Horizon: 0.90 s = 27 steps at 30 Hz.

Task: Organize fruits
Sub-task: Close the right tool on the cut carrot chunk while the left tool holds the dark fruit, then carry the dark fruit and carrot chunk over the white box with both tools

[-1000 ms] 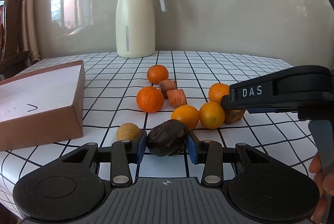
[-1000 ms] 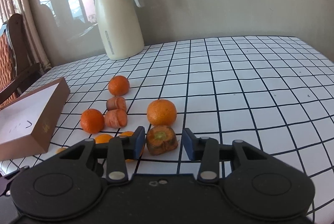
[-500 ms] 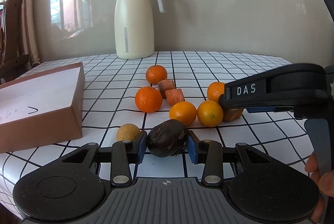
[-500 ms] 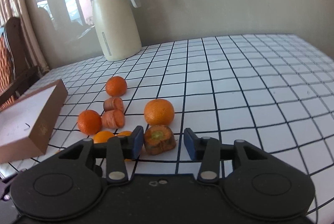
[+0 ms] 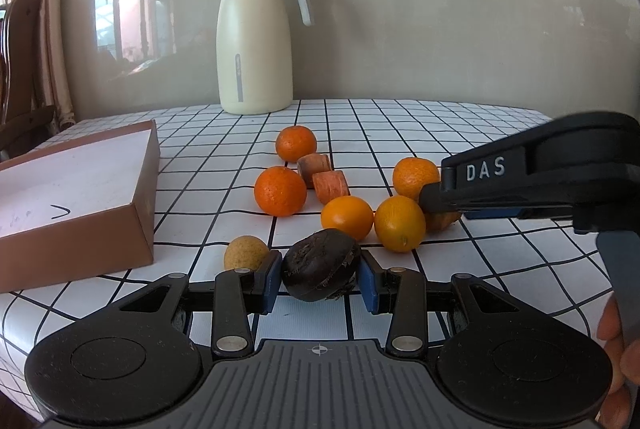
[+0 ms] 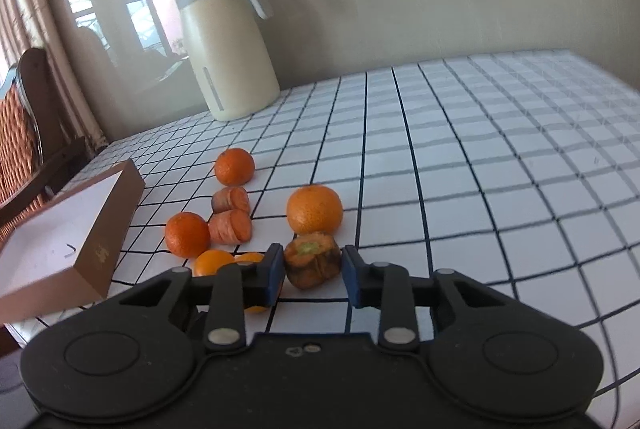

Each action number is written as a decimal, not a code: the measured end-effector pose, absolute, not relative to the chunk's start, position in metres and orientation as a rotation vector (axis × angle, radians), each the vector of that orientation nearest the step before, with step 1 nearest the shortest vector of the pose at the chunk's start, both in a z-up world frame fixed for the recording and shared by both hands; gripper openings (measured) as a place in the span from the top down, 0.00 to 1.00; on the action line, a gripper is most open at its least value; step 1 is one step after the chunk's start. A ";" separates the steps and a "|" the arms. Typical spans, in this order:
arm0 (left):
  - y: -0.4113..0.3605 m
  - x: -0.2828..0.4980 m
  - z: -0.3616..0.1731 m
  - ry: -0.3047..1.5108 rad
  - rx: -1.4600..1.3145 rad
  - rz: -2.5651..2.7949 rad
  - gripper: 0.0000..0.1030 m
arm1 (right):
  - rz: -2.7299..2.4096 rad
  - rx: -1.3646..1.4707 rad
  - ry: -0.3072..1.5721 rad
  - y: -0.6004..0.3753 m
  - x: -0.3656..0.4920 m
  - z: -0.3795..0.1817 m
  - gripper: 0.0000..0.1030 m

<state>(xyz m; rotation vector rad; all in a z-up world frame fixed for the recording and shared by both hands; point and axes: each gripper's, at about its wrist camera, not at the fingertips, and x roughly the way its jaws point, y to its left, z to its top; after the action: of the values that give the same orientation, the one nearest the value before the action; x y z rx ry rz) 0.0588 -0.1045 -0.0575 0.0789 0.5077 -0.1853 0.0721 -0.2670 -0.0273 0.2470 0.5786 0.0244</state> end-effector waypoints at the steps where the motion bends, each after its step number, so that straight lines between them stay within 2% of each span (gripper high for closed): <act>1: -0.104 0.059 -0.057 0.510 0.073 -0.186 0.61 | 0.023 0.237 0.580 -0.267 0.071 -0.027 0.78; 7: -0.105 0.059 -0.058 0.508 0.088 -0.186 0.61 | 0.007 0.221 0.600 -0.275 0.058 -0.029 0.78; 11: -0.106 0.059 -0.057 0.507 0.085 -0.186 0.61 | 0.016 0.260 0.623 -0.279 0.065 -0.033 0.66; 13: -0.107 0.059 -0.058 0.505 0.088 -0.187 0.61 | 0.022 0.270 0.619 -0.279 0.068 -0.033 0.64; 16: -0.106 0.059 -0.058 0.505 0.085 -0.189 0.61 | 0.004 0.224 0.622 -0.273 0.069 -0.033 0.74; 27: -0.104 0.056 -0.057 0.493 0.054 -0.186 0.61 | 0.007 0.201 0.593 -0.274 0.057 -0.030 0.75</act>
<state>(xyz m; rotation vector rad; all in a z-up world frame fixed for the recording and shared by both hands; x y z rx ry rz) 0.0564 -0.1043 -0.0569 0.0543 0.4934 -0.1862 0.0573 -0.2742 -0.0299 0.2011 0.5929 0.0075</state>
